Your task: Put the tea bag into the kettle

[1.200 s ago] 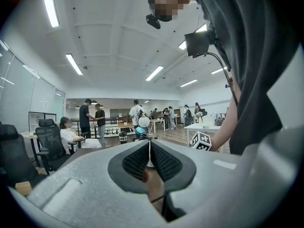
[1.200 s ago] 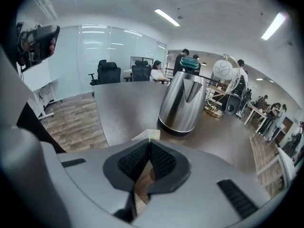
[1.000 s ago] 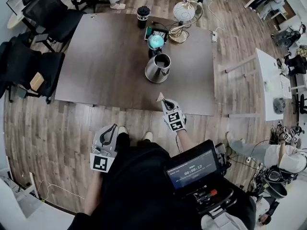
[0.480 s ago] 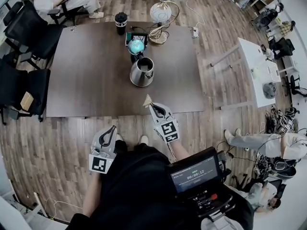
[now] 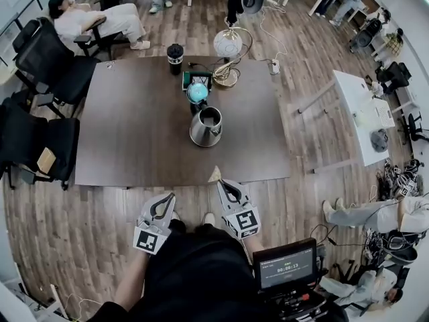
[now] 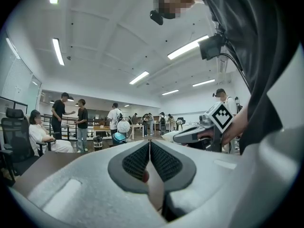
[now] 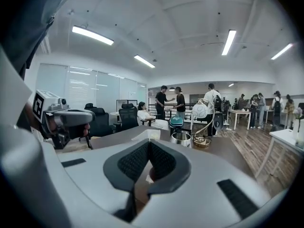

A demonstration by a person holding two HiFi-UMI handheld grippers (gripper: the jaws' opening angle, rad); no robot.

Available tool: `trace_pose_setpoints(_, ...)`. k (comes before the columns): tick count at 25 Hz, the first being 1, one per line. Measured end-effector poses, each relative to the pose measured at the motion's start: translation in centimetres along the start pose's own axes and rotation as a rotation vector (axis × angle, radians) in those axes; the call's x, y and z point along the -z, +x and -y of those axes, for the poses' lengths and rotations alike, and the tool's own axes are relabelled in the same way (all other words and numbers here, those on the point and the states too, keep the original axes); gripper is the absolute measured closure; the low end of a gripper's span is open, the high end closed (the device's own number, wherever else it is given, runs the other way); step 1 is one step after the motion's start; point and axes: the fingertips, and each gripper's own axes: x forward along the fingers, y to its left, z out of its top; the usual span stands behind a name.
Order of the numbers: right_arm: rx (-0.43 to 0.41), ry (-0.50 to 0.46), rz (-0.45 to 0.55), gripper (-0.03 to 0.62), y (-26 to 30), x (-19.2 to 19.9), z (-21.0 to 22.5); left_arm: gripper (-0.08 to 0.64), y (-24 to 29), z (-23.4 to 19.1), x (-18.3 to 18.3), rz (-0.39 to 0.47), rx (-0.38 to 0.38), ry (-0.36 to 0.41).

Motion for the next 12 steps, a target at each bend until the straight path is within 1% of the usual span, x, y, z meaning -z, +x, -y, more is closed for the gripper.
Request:
trace_pose_setpoints(4, 0.008, 0.033, 0.028, 0.584, -0.4, -0.7, -1.0, 0.56, 0.6, -0.5, -0.2, 0.012, 0.02, -0.007)
trace_pose_setpoints(7, 0.005, 0.033, 0.051, 0.584, -0.2, -1.4, -1.7, 0.559, 1.0, -0.9, -0.5, 0.021, 0.036, -0.003)
trace_pose_setpoints(12, 0.03, 0.03, 0.071, 0.584, -0.1, -2.8, -2.5, 0.56, 0.9, -1.5, -0.8, 0.034, 0.066, -0.014)
